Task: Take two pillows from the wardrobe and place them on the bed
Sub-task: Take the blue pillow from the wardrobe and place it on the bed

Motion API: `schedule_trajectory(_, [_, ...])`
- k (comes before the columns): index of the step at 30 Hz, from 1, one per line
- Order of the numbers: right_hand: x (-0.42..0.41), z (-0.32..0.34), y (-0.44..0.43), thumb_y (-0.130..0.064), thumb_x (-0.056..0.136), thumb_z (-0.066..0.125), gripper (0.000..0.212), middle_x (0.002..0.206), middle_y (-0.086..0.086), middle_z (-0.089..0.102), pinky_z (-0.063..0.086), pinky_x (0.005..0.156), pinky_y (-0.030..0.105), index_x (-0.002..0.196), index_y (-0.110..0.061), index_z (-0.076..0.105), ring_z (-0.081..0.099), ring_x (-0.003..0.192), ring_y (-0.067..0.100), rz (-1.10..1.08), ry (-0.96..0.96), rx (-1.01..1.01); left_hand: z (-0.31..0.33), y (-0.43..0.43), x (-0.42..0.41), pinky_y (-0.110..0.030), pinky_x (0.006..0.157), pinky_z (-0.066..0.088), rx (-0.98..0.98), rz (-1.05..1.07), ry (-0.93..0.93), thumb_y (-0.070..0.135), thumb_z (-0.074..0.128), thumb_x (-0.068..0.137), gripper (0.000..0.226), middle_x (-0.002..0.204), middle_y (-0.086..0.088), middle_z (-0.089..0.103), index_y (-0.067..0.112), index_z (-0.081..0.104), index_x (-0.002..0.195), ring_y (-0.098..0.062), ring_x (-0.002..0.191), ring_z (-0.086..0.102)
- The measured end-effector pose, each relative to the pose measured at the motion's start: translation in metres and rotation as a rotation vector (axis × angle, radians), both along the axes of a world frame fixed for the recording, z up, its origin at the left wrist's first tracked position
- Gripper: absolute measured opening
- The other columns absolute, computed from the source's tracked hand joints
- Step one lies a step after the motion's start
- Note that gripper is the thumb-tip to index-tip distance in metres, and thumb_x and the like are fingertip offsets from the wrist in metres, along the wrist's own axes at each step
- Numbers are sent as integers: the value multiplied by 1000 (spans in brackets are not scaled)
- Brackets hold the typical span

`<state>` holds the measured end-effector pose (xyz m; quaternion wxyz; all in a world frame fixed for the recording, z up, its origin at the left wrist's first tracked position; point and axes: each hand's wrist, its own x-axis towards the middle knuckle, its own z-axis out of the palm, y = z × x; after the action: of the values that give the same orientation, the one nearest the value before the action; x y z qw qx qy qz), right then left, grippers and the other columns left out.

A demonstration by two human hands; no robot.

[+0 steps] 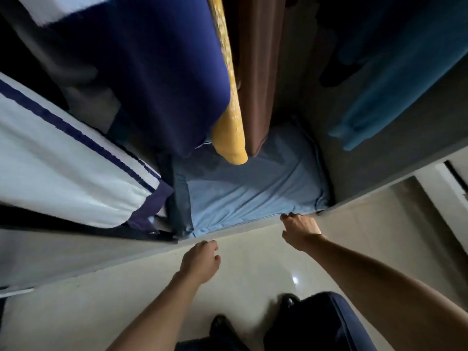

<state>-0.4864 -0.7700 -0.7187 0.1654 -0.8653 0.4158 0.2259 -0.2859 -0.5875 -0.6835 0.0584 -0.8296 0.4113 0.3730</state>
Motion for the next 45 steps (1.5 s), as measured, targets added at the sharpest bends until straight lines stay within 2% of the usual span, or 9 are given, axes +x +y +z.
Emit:
schedule_trajectory(6, [35,-145,-26,-9,81,50,49,127,11,52,44,89,40,129,-14,43,46,120,31,-2,-39,-76,-142,-32,36,-40,91,45,-125,-104,-167,26,50,89,34,125,-6,46,18,48,122,-28,117,48])
schedule_trajectory(12, [64,-267,-64,-12,77,60,93,157,17,11,23,111,53,151,-24,6,8,145,33,33,-74,-274,-274,-64,60,-40,103,36,-270,-153,-331,37,56,86,68,149,-11,25,20,24,144,-31,131,33])
schedule_trajectory(18, [81,-327,-84,-14,86,50,77,156,17,17,20,110,58,150,-25,10,14,145,32,18,-148,-438,-344,-79,64,-49,114,21,-289,-118,-403,50,65,77,102,160,-11,-5,23,-2,149,-30,147,5])
schedule_trajectory(24, [88,-289,-100,-16,73,64,45,107,10,66,50,74,42,117,-17,59,62,100,33,-33,-390,-441,-334,-86,56,-54,115,16,-327,-116,-477,56,70,70,124,158,-20,-13,21,-22,145,-39,146,-6])
schedule_trajectory(27, [93,-265,-102,-16,67,68,46,105,10,68,51,71,41,112,-15,60,63,98,33,-20,-447,-430,-323,-96,58,-57,115,13,-372,-146,-594,54,73,66,127,158,-22,-3,21,-20,146,-41,145,-1])
schedule_trajectory(30, [97,-245,-90,-19,61,71,47,104,11,67,51,71,40,106,-13,58,62,97,33,31,-492,-409,-308,-99,70,-53,112,25,-369,-92,-691,35,75,68,108,150,-19,28,20,7,149,-38,138,27])
schedule_trajectory(34, [105,-230,-58,-17,59,66,42,97,15,66,48,76,40,98,-9,55,61,93,36,78,-549,-340,-281,-96,93,-44,89,46,-433,-59,-703,7,74,59,54,108,-11,56,13,54,109,-32,102,54])
schedule_trajectory(40, [97,-189,-35,-23,67,64,43,106,11,65,42,84,38,106,-11,50,58,102,33,24,-441,-246,-227,-78,94,-41,84,41,-418,-88,-632,1,65,60,37,100,-6,59,15,54,93,-30,100,52])
schedule_trajectory(45, [66,-110,-33,-29,67,65,39,100,9,69,44,72,36,100,-15,50,63,96,33,-10,-349,-216,-150,-61,60,-43,82,40,-386,-108,-546,6,64,56,37,97,-7,59,15,52,90,-31,99,53])
